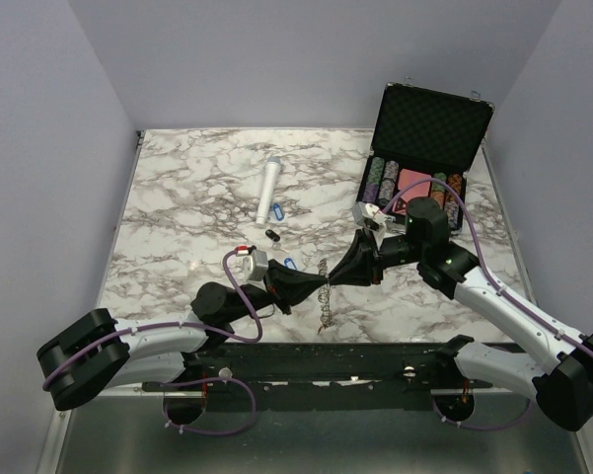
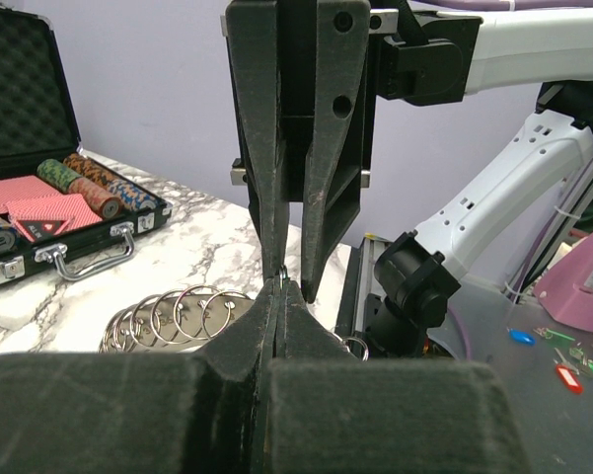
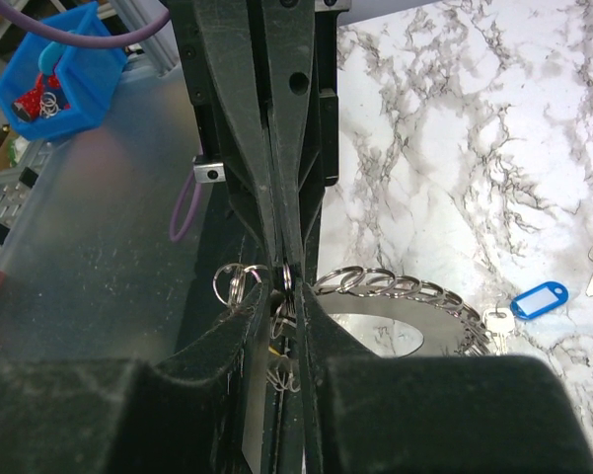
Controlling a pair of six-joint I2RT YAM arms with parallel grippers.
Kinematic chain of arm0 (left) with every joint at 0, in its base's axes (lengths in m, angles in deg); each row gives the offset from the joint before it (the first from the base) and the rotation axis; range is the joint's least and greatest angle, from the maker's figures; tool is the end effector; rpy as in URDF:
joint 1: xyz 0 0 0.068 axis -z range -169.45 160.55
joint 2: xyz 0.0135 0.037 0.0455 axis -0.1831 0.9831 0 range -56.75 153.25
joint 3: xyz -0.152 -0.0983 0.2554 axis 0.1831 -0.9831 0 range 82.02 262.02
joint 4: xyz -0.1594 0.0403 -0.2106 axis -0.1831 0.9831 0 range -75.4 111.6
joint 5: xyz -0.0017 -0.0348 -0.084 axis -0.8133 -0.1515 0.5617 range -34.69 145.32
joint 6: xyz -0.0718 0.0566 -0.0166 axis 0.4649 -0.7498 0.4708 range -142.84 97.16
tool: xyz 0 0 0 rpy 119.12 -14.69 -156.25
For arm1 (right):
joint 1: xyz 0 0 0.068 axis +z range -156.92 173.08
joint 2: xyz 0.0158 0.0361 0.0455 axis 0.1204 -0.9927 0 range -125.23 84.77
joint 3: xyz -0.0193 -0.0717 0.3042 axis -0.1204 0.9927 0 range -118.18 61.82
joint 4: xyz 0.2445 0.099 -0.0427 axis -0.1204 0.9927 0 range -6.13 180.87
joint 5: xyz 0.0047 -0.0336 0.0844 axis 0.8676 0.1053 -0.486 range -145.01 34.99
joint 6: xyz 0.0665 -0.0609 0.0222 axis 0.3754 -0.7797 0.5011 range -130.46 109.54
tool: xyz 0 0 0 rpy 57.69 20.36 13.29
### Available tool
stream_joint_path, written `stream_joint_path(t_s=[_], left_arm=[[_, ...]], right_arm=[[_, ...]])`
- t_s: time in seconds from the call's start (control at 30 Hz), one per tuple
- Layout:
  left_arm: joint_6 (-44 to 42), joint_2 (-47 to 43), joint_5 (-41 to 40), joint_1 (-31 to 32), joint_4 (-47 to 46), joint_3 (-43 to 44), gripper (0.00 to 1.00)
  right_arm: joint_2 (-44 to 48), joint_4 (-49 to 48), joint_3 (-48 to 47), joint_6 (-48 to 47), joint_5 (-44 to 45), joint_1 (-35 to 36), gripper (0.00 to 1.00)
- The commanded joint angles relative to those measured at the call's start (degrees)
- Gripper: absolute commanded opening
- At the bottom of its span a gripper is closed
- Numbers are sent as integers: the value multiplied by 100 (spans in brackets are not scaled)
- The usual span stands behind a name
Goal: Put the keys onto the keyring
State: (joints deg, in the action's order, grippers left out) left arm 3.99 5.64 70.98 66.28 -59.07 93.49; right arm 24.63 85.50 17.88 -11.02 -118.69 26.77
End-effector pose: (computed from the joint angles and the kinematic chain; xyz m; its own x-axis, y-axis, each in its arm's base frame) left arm 0.1086 -0.1994 0.2868 -0.2282 -0.4370 -0.8700 0.9334 0.1560 -0.3231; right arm 0.1512 0.1908 0.3319 -0.2454 -0.1686 -0.9546 -0.9584 -0.1059 0.2651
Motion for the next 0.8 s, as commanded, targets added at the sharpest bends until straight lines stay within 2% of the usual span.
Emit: stream_joint_path(t_s=[0.0,0.37,0.47,0.53,0.77], left_arm=[[-29,-201,-54,-26,-1229,5,0],[24,-122,-19,-18,-1290,40,0],[33,-113,-37,-18,-1325,40,0],[33,-131,-54,-18,-1326,23,0],[50,-244,-89,-35,-1002,-13,0]], right_arm=[[2,241,44,-181,84,41,23],[-59,-479,70,380,-118,41,15],[-68,-585,105,495,-145,41,9],[-59,-559,105,504,-145,41,0],[-59,345,-193,-250,-57,32,0]])
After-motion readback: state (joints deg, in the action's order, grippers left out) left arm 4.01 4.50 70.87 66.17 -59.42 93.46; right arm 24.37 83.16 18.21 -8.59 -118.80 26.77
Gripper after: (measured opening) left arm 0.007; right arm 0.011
